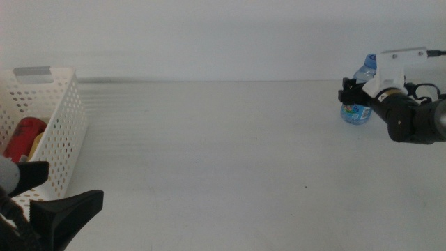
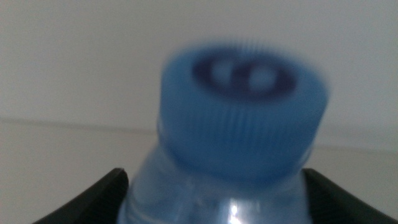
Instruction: Use arms to grab the bottles and put them into the dustbin to the left of the table.
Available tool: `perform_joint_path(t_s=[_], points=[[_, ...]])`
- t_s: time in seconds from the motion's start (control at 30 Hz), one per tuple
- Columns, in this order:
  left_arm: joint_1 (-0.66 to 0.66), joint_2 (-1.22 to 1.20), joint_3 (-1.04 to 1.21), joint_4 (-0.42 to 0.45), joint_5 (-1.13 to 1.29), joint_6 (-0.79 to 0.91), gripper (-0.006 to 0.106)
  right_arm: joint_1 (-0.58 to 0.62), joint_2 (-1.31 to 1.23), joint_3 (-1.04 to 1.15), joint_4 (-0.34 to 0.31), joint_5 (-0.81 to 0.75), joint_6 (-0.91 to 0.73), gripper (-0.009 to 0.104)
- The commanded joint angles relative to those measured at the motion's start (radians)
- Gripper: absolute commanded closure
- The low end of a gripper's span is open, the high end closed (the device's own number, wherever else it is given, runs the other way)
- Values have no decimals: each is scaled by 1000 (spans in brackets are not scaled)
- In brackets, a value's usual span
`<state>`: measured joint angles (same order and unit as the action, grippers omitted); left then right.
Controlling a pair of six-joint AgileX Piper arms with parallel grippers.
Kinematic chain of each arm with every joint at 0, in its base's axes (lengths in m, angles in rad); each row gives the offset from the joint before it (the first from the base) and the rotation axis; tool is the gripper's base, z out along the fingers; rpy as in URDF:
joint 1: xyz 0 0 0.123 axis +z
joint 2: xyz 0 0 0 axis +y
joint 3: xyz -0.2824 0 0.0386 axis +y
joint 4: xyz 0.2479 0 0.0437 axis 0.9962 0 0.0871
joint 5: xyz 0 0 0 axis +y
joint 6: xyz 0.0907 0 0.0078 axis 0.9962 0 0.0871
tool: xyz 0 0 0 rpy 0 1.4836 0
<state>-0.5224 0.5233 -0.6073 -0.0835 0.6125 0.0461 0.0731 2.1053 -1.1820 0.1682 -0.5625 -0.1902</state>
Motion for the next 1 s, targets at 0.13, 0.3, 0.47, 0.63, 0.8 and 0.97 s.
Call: perform_joint_path(t_s=[0.13,0.3,0.47,0.63,0.8,0.97], points=[[-4,5,-29,-9,-74,-13,10,-8,-13,-32,-18,-100,-5,22],[-4,5,-29,-9,-74,-13,10,-7,-12,-32,-19,-122,-4,73],[-4,5,-29,-9,-74,-13,10,24,-70,-4,-31,-64,18,95],[-4,5,-29,-9,-75,-13,10,109,-170,36,-127,-59,22,95],[-4,5,-29,-9,-75,-13,10,232,-262,46,-294,-9,119,95],[-4,5,-29,-9,-75,-13,10,354,-283,46,-471,-20,324,95]])
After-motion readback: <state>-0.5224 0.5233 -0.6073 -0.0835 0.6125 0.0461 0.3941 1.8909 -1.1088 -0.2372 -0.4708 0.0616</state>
